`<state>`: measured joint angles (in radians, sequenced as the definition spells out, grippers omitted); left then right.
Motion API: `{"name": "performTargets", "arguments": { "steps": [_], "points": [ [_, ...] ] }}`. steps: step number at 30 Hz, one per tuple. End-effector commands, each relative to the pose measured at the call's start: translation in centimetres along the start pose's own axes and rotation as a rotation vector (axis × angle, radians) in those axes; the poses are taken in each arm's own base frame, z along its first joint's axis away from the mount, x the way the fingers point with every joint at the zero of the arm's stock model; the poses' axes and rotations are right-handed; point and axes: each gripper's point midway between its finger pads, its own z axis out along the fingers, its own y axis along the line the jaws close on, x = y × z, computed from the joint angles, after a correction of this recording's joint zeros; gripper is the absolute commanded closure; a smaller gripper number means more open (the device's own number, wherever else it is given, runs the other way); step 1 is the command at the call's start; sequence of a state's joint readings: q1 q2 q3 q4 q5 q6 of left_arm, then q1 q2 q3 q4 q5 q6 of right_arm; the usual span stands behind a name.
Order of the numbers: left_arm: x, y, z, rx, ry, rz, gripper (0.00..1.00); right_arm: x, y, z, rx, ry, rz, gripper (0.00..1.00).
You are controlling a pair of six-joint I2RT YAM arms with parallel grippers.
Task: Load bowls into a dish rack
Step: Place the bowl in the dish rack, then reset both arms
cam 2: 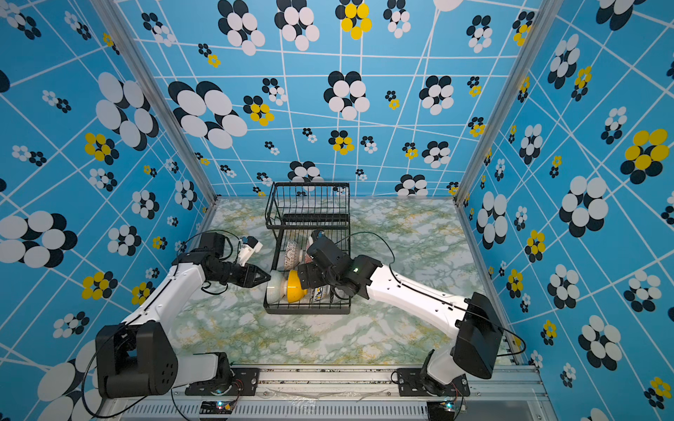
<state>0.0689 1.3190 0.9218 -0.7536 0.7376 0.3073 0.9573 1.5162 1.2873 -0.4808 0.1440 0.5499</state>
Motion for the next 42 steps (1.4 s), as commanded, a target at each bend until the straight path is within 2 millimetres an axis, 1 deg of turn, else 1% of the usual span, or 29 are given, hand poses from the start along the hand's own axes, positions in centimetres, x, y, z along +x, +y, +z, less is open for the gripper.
{"name": "performTargets", "arguments": {
  "steps": [1,3,5,8,9,13,14,15,18,21,23,26,29,32,34,35,36,38,42],
  "points": [
    [0.0,1.3,-0.7,-0.077,-0.016,-0.019,0.63,0.8,-3.5,-0.7,0.086,0.022,0.06,0.13],
    [-0.2,1.9,-1.2,-0.121,-0.03,-0.021,0.62,0.8,-4.9,-1.0,0.115,0.022,0.078,0.15],
    [-0.4,2.9,-2.0,-0.193,-0.052,-0.033,0.61,0.8,-6.3,-1.2,0.144,0.023,0.096,0.17],
    [-0.8,3.9,-3.6,-0.304,-0.109,-0.04,0.6,0.9,-7.9,-1.3,0.187,0.032,0.113,0.21],
    [-1.1,3.7,-4.1,-0.318,-0.142,-0.027,0.6,1.0,-8.6,-1.3,0.205,0.037,0.12,0.22],
    [-2.3,2.3,-6.1,-0.354,-0.289,0.012,0.58,1.1,-10.1,-1.2,0.237,0.039,0.14,0.25],
    [-2.6,1.7,-6.5,-0.349,-0.332,0.029,0.52,1.2,-10.3,-1.2,0.246,0.038,0.142,0.26],
    [-2.8,1.1,-6.7,-0.339,-0.368,0.043,0.5,1.1,-10.6,-1.2,0.254,0.035,0.144,0.26],
    [-3.5,-0.8,-6.7,-0.295,-0.421,0.085,0.47,1.2,-11.1,-1.2,0.275,0.03,0.155,0.26],
    [-3.6,-2.6,-6.0,-0.281,-0.402,0.14,0.46,1.3,-11.4,-1.2,0.29,0.025,0.169,0.26],
    [-3.6,-3.4,-5.9,-0.299,-0.399,0.177,0.44,1.4,-11.8,-1.6,0.308,0.018,0.173,0.26],
    [-3.4,-3.5,-6.6,-0.353,-0.423,0.195,0.43,1.5,-12.6,-2.6,0.341,0.005,0.171,0.27],
    [-3.4,-3.5,-7.2,-0.377,-0.458,0.182,0.37,1.6,-13.5,-3.8,0.37,-0.006,0.164,0.27],
    [-3.6,-2.7,-8.0,-0.416,-0.498,0.085,0.18,1.9,-15.5,-5.3,0.426,-0.023,0.163,0.25],
    [-3.6,-1.1,-8.6,-0.477,-0.534,-0.012,0.09,2.0,-17.3,-6.6,0.448,-0.054,0.189,0.22],
    [-3.6,-0.1,-9.1,-0.514,-0.557,-0.061,0.01,2.1,-18.4,-7.2,0.461,-0.07,0.205,0.18],
    [-3.5,0.9,-9.5,-0.553,-0.578,-0.106,0.01,2.2,-19.6,-7.9,0.475,-0.085,0.229,0.11],
    [-3.2,2.8,-10.2,-0.634,-0.597,-0.167,0.01,2.3,-22.0,-9.2,0.498,-0.105,0.276,0.01],
    [-1.8,6.3,-12.0,-0.844,-0.633,-0.259,0.01,2.6,-26.5,-11.4,0.548,-0.169,0.359,0.0]
  ]
}}
